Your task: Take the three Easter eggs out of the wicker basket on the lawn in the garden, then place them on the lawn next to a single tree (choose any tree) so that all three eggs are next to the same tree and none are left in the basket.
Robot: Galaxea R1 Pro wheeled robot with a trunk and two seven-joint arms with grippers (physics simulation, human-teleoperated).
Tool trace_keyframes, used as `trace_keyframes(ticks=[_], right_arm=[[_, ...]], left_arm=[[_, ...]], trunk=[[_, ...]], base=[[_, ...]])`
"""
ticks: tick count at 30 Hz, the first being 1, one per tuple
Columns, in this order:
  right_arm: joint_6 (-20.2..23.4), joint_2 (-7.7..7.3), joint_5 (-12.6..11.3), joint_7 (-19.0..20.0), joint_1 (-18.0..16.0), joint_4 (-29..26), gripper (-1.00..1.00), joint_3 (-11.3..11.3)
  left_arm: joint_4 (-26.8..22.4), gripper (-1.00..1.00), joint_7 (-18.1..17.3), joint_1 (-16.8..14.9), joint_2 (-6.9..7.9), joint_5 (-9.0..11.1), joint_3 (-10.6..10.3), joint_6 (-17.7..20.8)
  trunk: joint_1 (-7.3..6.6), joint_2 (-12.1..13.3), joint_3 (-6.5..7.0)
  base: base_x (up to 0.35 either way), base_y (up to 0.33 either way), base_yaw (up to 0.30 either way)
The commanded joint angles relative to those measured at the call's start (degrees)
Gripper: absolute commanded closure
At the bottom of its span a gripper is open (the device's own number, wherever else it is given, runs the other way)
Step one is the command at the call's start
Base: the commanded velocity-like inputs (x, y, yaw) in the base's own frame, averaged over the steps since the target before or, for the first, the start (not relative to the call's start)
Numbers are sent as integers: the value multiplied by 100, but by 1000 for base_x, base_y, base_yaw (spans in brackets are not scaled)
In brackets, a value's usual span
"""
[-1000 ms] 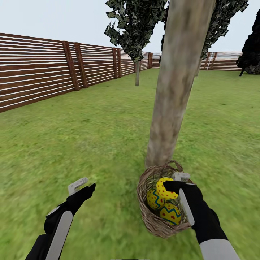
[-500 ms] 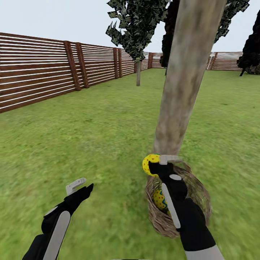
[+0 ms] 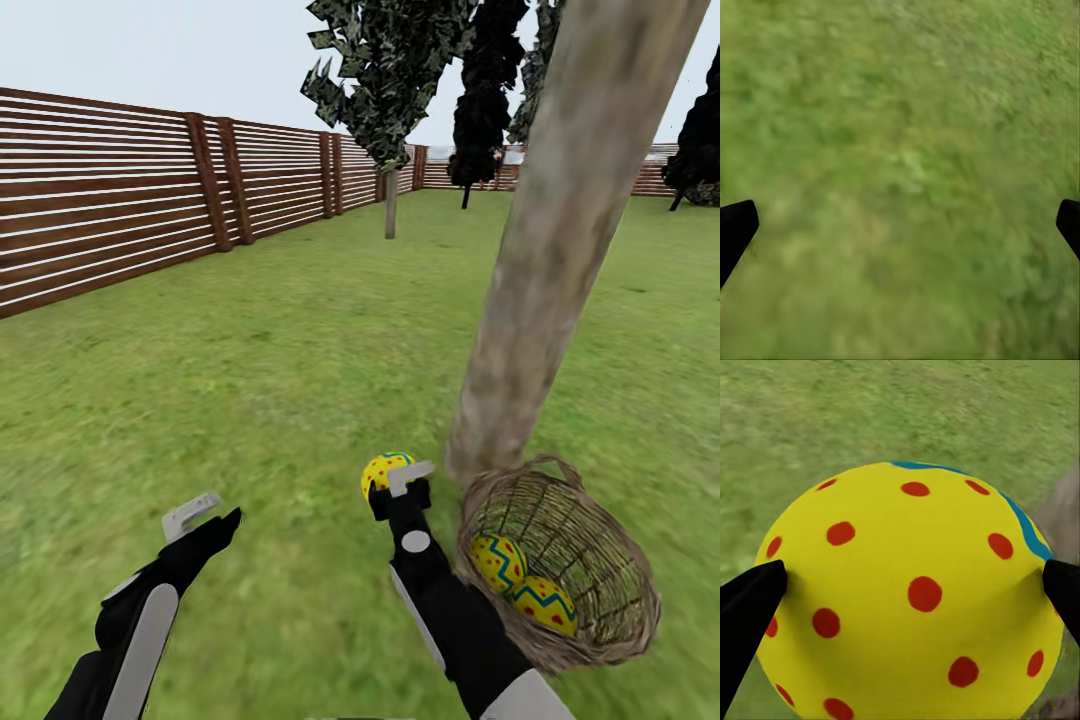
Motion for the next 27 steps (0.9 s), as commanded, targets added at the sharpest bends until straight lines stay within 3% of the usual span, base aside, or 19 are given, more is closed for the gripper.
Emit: trace_keyframes(ticks=[1,5,9,11,15,21,27], right_arm=[[-149,0,72,-20,-22,259,100,-4],[-961,0,14,-35,-58,1136,100,-46],[-1216,0,-620,-110,-61,1720,100,-341],[-1321,0,-724,-112,-61,2088,100,-405],[-1889,0,-736,-133,-61,2267,100,-422],[-2008,0,-723,-125,-102,2276,100,-438],[-2017,-178,-721,-113,-105,2281,100,-422]], left_arm=[[-9,-100,41,-3,-6,63,2,14],[-14,-100,41,-3,-9,95,6,7],[-14,-100,36,-3,-9,104,8,16],[-25,-100,31,-3,-12,107,8,26],[-31,-100,10,-3,-16,133,1,40],[-102,-100,-42,-3,-157,179,-55,125],[-122,-100,-30,-3,-279,175,-250,136]], trunk=[[1,-2,-5],[1,-2,-5],[1,-2,-5],[1,-2,-5],[1,-2,-5],[1,-2,-5],[1,-2,-5]], base=[[227,278,0],[218,283,0],[147,312,0],[165,310,0],[268,202,0],[54,16,0],[0,0,0]])
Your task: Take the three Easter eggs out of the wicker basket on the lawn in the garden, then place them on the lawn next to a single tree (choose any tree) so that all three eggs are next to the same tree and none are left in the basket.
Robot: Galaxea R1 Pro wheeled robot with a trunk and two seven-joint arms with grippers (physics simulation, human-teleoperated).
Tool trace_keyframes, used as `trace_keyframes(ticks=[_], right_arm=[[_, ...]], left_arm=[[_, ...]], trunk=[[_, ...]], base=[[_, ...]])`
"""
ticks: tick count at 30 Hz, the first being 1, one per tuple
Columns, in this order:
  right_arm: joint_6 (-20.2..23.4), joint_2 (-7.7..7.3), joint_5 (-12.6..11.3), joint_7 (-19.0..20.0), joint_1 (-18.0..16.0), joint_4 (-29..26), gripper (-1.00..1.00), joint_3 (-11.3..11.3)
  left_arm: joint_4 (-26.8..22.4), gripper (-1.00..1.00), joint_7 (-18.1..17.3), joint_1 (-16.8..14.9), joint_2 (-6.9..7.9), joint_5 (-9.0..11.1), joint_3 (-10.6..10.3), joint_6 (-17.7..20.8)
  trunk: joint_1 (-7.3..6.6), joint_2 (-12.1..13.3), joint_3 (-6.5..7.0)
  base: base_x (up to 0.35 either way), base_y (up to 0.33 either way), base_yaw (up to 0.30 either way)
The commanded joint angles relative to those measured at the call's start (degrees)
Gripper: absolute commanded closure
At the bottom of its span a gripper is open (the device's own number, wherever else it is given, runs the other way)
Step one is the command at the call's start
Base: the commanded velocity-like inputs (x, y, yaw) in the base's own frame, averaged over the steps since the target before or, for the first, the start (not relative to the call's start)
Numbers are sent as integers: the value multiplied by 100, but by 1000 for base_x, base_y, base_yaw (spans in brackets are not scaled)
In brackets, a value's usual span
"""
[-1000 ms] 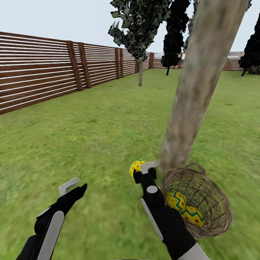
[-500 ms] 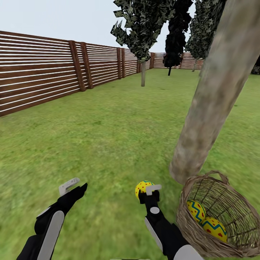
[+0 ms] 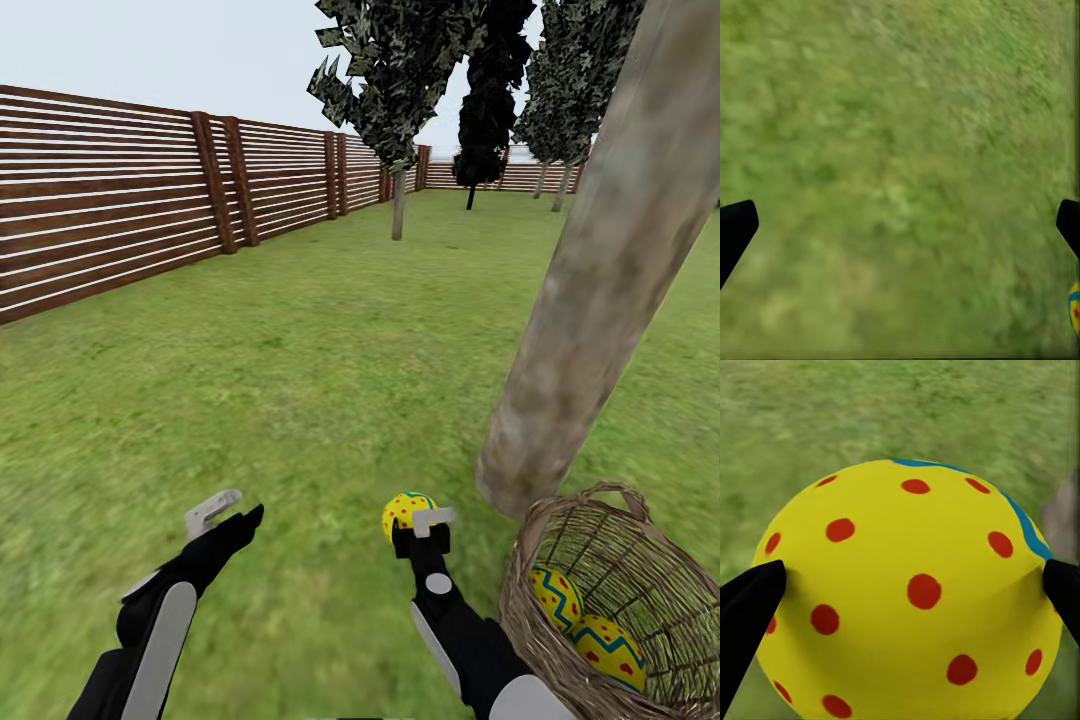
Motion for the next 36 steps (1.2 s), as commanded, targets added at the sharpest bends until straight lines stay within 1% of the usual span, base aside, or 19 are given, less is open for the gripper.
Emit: trace_keyframes(ticks=[1,2,14,21,36], right_arm=[[0,-6,-20,-40,-4,4,100,24],[0,-7,-17,-40,-4,6,100,24],[2,-8,-19,-40,-4,7,100,37],[-136,-8,-24,-23,-4,-35,100,59],[-109,0,-42,-30,-4,46,100,26]], left_arm=[[-10,-100,44,-3,-5,59,-28,22],[-12,-100,44,-3,-5,59,-54,19],[-32,-100,44,-3,-3,59,-52,17],[-84,-100,44,-3,3,59,-42,17],[-85,-100,40,-3,3,59,-50,21]], trunk=[[1,-3,-27],[4,-5,-49],[35,-21,-315],[53,-30,-470],[92,-50,-803]], base=[[0,0,0],[0,0,0],[0,0,0],[0,0,0],[0,0,0]])
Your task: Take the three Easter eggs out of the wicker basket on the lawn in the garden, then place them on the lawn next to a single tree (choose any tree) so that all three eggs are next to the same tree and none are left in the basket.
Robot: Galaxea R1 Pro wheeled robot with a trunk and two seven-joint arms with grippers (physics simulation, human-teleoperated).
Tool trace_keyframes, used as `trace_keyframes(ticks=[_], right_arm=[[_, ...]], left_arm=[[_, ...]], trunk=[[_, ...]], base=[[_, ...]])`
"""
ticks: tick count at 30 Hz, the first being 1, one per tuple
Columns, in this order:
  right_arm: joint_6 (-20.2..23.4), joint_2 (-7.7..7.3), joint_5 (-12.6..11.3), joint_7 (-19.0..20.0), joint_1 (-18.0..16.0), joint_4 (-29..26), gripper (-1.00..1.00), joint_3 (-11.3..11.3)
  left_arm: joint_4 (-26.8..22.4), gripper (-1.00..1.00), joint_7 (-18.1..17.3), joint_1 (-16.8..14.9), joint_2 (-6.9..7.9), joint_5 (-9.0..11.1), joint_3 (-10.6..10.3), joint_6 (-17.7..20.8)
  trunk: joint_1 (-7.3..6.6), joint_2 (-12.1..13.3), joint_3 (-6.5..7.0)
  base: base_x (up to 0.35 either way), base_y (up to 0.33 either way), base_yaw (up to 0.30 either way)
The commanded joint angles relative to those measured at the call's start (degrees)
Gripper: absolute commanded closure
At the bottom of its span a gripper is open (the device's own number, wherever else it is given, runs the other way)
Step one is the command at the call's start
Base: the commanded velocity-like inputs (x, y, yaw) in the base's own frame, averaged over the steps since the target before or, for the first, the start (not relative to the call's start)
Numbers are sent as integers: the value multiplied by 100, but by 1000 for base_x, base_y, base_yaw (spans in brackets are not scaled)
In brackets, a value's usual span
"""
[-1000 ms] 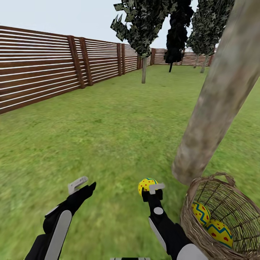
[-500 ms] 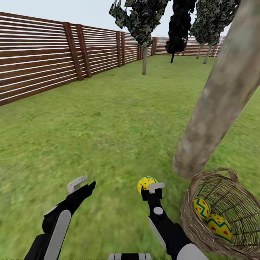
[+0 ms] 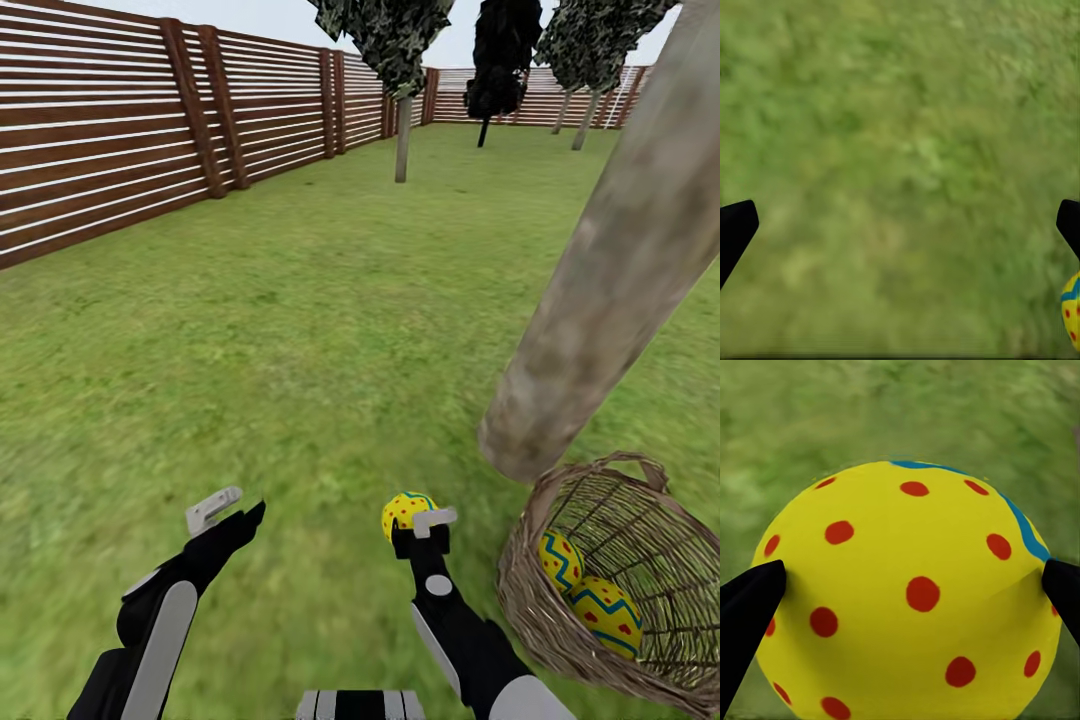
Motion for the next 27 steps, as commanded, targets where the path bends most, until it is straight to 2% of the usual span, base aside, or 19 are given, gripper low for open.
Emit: trace_keyframes(ticks=[1,3,9,16,27], right_arm=[[-8,-3,-23,-39,-5,63,100,15],[-7,-7,-24,-43,-13,119,100,-10],[2,-2,-33,-48,-541,817,100,-162],[-34,-24,-33,-51,-890,1168,100,-210],[-50,-29,-33,-49,-963,1256,100,-259]], left_arm=[[-8,-100,42,-3,-4,61,2,26],[-8,-100,46,-3,-4,61,1,23],[-8,-100,46,-3,-4,61,0,19],[-8,-100,45,-3,-4,61,-8,20],[-8,-100,48,-3,-8,61,-8,21]], trunk=[[1,-3,-27],[6,-6,-71],[22,-14,-204],[40,-24,-359],[68,-38,-603]], base=[[0,0,0],[0,0,0],[0,0,0],[0,0,0],[0,0,0]])
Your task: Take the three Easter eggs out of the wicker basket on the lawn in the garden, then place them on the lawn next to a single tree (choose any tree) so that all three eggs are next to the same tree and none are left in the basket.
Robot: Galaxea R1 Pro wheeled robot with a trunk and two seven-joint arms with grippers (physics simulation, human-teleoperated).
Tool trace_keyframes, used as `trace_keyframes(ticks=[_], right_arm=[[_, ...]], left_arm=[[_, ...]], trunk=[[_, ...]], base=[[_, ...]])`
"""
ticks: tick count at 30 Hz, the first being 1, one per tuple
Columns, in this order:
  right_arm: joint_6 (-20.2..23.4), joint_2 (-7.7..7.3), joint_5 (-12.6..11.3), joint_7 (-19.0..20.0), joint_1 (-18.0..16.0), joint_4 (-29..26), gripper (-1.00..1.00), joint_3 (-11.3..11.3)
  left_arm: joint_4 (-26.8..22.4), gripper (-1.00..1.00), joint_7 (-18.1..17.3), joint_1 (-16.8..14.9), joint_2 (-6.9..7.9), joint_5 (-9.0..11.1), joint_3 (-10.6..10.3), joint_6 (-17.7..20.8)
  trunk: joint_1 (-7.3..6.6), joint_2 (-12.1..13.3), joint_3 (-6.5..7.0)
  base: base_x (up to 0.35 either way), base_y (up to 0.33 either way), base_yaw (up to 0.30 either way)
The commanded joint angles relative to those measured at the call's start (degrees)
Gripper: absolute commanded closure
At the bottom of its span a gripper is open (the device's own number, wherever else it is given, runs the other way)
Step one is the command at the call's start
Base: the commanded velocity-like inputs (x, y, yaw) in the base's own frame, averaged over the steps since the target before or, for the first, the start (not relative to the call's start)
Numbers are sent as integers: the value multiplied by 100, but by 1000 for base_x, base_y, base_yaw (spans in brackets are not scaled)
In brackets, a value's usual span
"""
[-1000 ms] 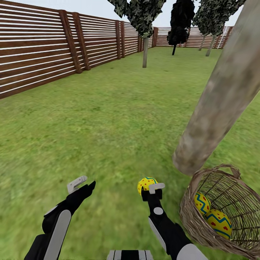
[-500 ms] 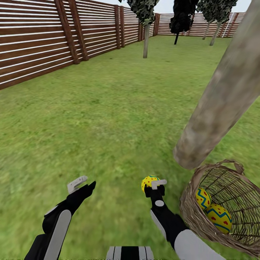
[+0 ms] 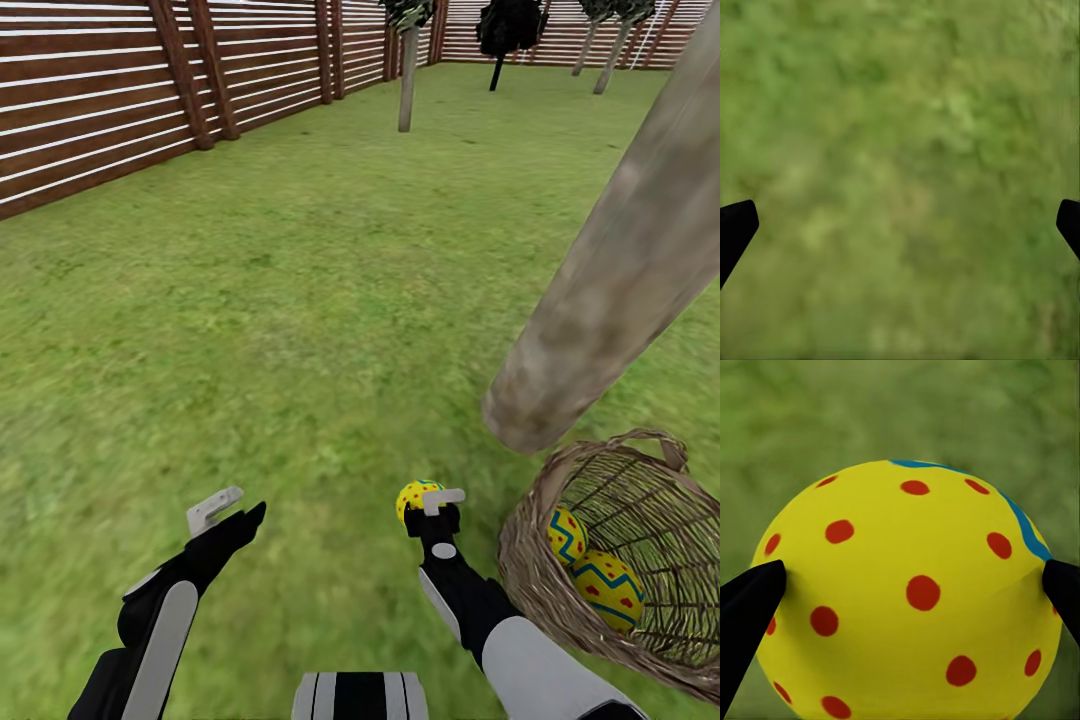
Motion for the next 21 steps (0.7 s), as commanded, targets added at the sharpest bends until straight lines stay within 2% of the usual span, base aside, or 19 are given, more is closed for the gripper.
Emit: trace_keyframes(ticks=[1,6,7,10,17,21], right_arm=[[-14,-3,-23,-41,-5,5,100,36],[-22,-9,-23,-41,-5,3,100,36],[-22,-8,-19,-41,-5,-1,-100,35],[-15,-4,-15,-44,-5,-3,-100,35],[-20,3,-14,-63,-5,-89,-100,36],[15,-3,-17,-187,1,-620,-100,50]], left_arm=[[-8,-100,42,-3,-5,61,5,23],[-8,-100,37,-2,0,61,9,29],[-8,-100,37,-2,0,61,10,31],[-8,-100,36,-3,0,61,12,34],[-8,-100,33,-3,0,61,13,25],[-8,-100,34,-3,0,61,13,27]], trunk=[[-1,-2,-5],[-1,-2,-5],[-1,-2,-5],[-1,-2,-5],[-19,7,151],[-30,13,239]], base=[[0,0,0],[0,0,0],[0,0,0],[0,0,0],[0,0,0],[0,0,0]])
